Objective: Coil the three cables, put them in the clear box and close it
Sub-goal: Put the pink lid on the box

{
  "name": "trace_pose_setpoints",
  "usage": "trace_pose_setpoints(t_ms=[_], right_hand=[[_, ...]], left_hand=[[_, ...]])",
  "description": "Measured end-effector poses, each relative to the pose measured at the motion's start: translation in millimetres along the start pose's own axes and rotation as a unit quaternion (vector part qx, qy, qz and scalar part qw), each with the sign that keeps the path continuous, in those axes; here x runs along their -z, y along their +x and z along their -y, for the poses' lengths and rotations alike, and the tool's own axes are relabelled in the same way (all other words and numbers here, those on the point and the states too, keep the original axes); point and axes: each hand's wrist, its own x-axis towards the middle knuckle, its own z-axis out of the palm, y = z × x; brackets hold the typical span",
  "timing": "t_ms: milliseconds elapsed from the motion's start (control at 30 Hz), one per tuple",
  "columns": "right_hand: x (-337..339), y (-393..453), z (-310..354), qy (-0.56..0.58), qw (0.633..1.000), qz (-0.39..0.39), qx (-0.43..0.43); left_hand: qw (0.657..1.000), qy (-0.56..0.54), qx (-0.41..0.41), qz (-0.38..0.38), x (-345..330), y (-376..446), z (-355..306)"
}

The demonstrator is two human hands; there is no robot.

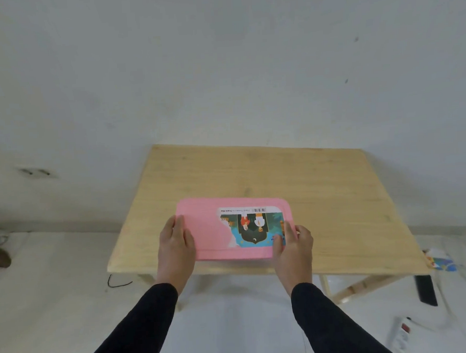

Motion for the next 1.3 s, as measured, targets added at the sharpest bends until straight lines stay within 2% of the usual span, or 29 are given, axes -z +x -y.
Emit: trace_pose_setpoints(t_ms=[333,567,733,933,1100,1300], right_hand=[[-8.9,-12.2,4.7,-0.010,0.999,-0.030,-0.013],[-6.6,4.5,-1.5,-0.027,0.999,0.035,-0.003],[-9.0,-0.2,-11.8,-0.042,0.998,0.052,-0.014],[-6.7,2.2,-6.3,-0.055,0.998,0.031,-0.014],[-6.3,32.3,1.4,-0.046,0.999,0.024,-0.012],[-2.9,106.2,3.7,-0.040,0.999,0.016,-0.003]], left_hand=[[0.999,-0.002,-0.037,0.011,4.9,15.8,13.3],[0.999,-0.010,-0.037,0.014,1.7,22.9,15.6],[0.994,-0.102,-0.011,0.026,0.0,14.0,17.8],[0.991,-0.131,0.009,0.029,-0.5,18.6,16.1],[0.986,-0.164,0.021,0.019,-3.4,43.9,0.3],[0.983,-0.184,0.017,0.004,-24.2,97.3,-36.1]])
